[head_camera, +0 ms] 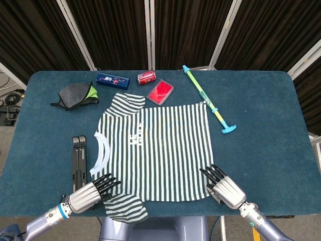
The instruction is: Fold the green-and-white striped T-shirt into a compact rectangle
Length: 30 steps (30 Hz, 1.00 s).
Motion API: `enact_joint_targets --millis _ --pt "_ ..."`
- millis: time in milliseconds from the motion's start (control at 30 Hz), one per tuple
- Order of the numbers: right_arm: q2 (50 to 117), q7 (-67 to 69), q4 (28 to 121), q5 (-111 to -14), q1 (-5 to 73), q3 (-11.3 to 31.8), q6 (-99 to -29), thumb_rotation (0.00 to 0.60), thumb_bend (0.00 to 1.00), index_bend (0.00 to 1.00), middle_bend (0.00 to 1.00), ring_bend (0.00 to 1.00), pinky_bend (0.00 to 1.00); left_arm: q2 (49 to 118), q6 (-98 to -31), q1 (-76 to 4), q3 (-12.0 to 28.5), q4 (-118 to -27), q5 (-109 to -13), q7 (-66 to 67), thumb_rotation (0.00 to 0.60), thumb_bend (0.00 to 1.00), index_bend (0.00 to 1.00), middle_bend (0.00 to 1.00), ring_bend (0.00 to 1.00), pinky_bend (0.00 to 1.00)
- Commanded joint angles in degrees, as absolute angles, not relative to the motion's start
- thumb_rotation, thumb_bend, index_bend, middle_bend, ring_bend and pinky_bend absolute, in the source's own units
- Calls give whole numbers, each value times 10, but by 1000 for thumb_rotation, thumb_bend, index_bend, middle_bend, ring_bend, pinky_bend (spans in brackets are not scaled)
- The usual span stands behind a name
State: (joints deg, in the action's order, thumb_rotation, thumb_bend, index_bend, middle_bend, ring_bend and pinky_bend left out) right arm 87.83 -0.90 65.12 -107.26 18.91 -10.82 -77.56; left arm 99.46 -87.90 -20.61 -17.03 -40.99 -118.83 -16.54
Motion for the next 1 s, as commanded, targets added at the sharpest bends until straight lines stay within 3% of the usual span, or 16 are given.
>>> enact_joint_targets --millis 33,267,467,567,700,1000 --pt "878 -9 651 -1072 189 -108 -776 600 395 725 40 0 0 1003 -879 -205 -171 -405 -1184 -170 600 362 440 0 0 0" --pt "877 -8 653 -1073 190 -110 -778 600 395 725 40 0 0 1017 -884 -207 -173 -397 -1178 -177 600 451 450 0 0 0" --pt "876 -8 654 -1073 190 -110 -779 600 395 725 41 0 0 1023 -884 -210 -177 -397 -1176 -177 600 456 464 0 0 0" --pt "876 -8 654 -1073 190 -110 -779 600 395 728 42 0 0 1025 -885 -211 -179 -398 -1174 -179 600 458 514 0 0 0" --pt "876 -7 654 -1073 190 -110 -780 600 395 730 44 0 0 1026 -887 -212 -179 -402 -1169 -184 600 543 646 0 0 0" --pt "876 -2 654 -1077 192 -112 -782 600 404 738 53 0 0 1020 -902 -211 -179 -417 -1163 -190 600 599 786 0 0 0"
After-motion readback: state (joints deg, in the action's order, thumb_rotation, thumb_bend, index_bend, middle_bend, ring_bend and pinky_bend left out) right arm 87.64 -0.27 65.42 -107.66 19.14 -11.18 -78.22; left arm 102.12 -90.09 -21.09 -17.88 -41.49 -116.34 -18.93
